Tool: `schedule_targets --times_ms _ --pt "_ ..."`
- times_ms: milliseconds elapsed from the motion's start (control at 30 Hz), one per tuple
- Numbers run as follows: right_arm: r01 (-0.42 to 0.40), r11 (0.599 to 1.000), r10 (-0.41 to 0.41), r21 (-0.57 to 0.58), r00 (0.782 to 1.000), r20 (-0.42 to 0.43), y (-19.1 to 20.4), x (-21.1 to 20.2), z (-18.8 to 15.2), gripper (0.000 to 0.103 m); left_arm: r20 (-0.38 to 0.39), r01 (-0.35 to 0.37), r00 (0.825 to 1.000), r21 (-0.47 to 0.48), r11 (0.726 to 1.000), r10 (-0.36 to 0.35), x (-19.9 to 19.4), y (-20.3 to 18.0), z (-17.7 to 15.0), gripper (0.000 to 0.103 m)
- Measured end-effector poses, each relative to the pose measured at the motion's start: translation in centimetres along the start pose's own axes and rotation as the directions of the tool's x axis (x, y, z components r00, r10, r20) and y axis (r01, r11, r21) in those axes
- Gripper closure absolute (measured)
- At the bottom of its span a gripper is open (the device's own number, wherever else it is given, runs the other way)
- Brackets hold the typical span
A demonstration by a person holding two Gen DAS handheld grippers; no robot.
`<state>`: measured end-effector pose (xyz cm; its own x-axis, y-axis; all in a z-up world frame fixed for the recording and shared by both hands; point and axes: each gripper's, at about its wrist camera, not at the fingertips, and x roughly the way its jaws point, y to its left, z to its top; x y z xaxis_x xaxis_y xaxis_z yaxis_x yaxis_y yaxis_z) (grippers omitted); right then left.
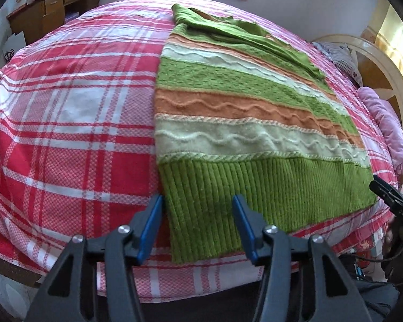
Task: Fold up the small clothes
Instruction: 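Close both tools on the ribbed green hem of the sweater, then lift the hem with both tools and carry it over the body toward the collar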
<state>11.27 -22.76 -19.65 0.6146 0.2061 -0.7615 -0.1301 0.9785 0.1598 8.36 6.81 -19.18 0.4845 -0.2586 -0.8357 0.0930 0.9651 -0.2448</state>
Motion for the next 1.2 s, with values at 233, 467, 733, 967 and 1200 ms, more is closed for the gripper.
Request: schedule_targets --times_ms 233,467,733,967,1200 --pt "-0.029 0.999 0.029 0.022 1.000 0.006 -0.4 -0.3 -0.4 0.030 0.035 0.072 0.997 -0.005 0.997 -0.071 -0.6 0.5 0.0 0.093" --pt "-0.087 0.995 0.088 0.042 0.996 -0.014 -0.8 -0.1 -0.6 0.068 0.078 0.071 0.994 0.018 0.997 -0.073 -1.6 0.4 0.4 0.093" --pt "-0.091 0.995 0.091 0.040 0.996 0.001 -0.8 0.1 -1.1 0.067 0.032 0.042 0.999 -0.019 0.999 -0.041 -0.2 0.8 0.2 0.076" --pt "-0.147 0.987 0.148 0.065 0.989 -0.004 -1.8 -0.3 -1.2 0.090 0.015 0.036 0.999 0.040 0.999 -0.037 -0.3 0.3 0.0 0.094" --pt "-0.258 0.958 0.248 0.129 0.965 0.086 -3.0 -2.4 -1.1 0.094 0.108 0.105 0.988 0.046 0.993 -0.110 -3.1 0.4 0.7 0.095"
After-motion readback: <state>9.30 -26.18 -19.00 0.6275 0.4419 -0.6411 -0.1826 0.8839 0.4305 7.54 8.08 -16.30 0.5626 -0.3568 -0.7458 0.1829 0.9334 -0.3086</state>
